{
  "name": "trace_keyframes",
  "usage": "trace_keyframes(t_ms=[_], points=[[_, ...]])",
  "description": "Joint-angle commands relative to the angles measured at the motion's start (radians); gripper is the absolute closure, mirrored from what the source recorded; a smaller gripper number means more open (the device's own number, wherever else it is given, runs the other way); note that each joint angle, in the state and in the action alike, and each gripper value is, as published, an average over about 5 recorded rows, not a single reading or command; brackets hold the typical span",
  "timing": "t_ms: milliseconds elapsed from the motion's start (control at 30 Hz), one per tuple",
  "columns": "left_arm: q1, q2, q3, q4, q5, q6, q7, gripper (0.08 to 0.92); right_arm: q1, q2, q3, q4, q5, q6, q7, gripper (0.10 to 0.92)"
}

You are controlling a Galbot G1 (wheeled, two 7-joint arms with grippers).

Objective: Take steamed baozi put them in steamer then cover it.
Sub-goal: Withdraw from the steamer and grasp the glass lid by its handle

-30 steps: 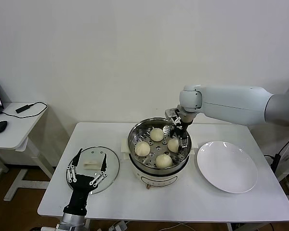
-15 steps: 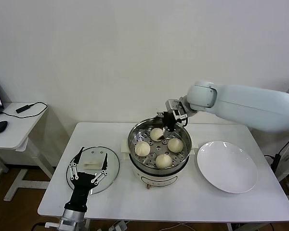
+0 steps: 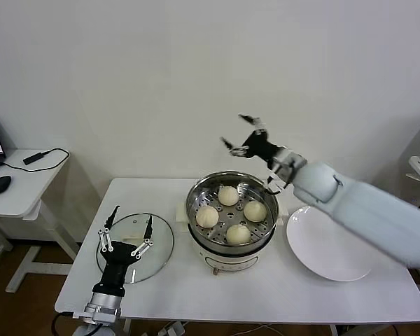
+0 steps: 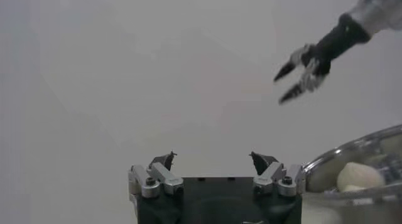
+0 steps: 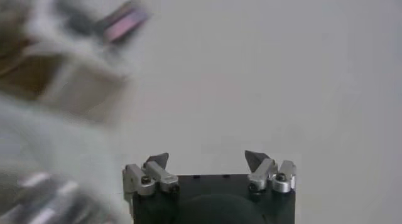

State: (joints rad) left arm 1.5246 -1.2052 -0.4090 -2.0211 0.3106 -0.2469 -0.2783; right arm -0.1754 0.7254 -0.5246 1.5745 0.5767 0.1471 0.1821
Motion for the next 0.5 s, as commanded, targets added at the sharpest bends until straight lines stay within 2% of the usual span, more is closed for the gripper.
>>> trace_keyframes(t_ms=[33, 300, 500], points=[[-0.022, 0.019, -0.012, 0.069, 0.242, 0.005, -0.048, 0.177, -0.771, 0.066, 0.846, 0.038, -0.137, 0.175, 0.209, 0.203], [-0.029, 0.043, -0.044, 0.170, 0.484, -0.015, -0.069, 0.177, -1.020, 0.242, 1.063, 0.030, -0.204, 0.221, 0.133, 0.203], [-0.029, 0.079, -0.066, 0.324, 0.716, 0.032, -0.054, 0.177, -1.114, 0.293, 1.101, 0.040, -0.224, 0.206, 0.093, 0.203]])
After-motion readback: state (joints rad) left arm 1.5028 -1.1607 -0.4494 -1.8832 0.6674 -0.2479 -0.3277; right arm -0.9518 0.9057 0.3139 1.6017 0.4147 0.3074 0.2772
